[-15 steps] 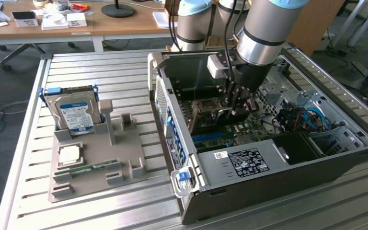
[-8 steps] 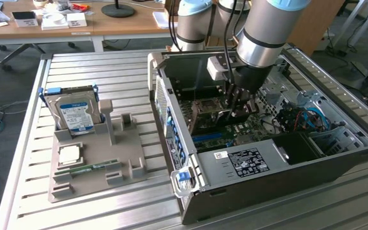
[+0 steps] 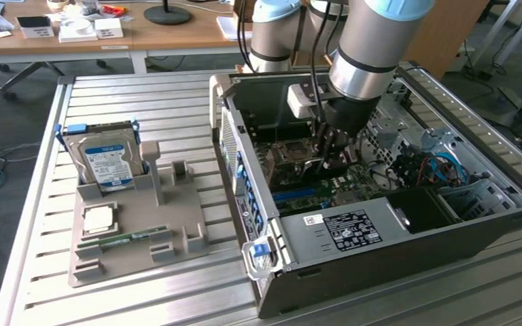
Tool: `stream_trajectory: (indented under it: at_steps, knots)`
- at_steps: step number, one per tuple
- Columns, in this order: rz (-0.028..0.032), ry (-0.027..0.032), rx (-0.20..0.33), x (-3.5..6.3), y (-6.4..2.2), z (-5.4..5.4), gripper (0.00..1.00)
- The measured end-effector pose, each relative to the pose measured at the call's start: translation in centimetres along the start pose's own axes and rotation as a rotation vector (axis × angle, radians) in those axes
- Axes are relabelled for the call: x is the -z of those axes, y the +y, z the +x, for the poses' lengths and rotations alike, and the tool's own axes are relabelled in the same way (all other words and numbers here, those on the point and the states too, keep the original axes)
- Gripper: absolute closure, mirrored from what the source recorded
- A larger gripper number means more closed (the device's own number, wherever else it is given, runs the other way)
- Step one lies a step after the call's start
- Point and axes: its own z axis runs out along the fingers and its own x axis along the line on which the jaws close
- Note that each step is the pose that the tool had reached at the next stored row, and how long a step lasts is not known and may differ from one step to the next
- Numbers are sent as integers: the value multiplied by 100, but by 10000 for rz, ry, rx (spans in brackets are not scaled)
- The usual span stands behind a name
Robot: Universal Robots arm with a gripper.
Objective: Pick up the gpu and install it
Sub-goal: 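Insert the gpu into the slot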
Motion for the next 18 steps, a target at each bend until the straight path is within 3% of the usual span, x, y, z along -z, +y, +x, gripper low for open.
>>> stream_trajectory:
  at_steps: [18]
  knots:
    - [0, 0, 0, -113, 69, 10, 73]
